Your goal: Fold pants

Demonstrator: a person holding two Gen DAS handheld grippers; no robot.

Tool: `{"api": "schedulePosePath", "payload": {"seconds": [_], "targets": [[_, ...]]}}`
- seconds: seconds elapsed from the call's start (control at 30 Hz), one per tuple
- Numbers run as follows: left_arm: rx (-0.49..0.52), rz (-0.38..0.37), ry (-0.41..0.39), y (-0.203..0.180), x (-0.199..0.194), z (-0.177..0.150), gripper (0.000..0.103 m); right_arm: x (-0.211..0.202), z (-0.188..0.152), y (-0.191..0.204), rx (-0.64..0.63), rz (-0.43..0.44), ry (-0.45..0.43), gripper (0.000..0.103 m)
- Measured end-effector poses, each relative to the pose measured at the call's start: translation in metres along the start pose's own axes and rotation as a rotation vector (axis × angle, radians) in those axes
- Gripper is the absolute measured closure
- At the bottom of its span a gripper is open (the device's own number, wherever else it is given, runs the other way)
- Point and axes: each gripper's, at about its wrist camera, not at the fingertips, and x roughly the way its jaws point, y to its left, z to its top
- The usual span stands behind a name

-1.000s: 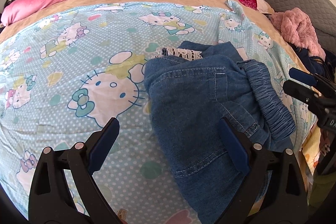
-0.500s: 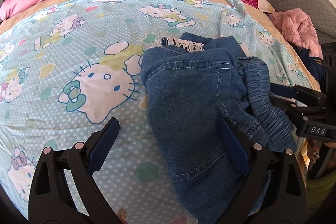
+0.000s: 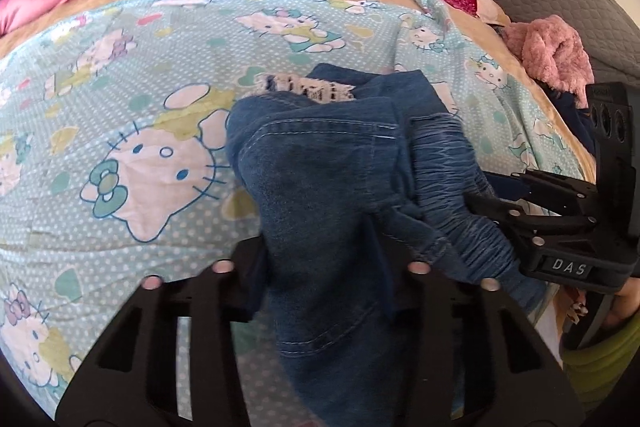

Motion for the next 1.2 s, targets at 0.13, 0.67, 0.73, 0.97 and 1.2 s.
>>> {"api": "schedulePosePath", "payload": {"seconds": [0.13,0.67,0.73,0.97,1.2], "targets": [[0.076,0.048,-0.034,-0.015,-0.009,0.002,0.090,-0.011,0.000,0.014,-0.064,-0.045,-0.032,0.074],[0.050,0.037,-0.096,-0.015,-0.037,0.017,0.091,-0.035,0.016,0.040,-0.161,-0.080,-0.125,0.079],[0.042,0.040,-0.106,-0.013,-0.040,0.021,0.091,-0.036,0.021,0.042,-0.167,-0.079,-0.134,0.079],[0.026,0.057,-0.135,-0.002,-0.047,0.036,0.091,-0.035,0.039,0.051,-0.193,-0.083,-0.166,0.079],[0.018,0.062,-0.147,0.009,-0.041,0.054,0.091,-0.026,0.059,0.049,-0.196,-0.091,-0.174,0.079]]}}
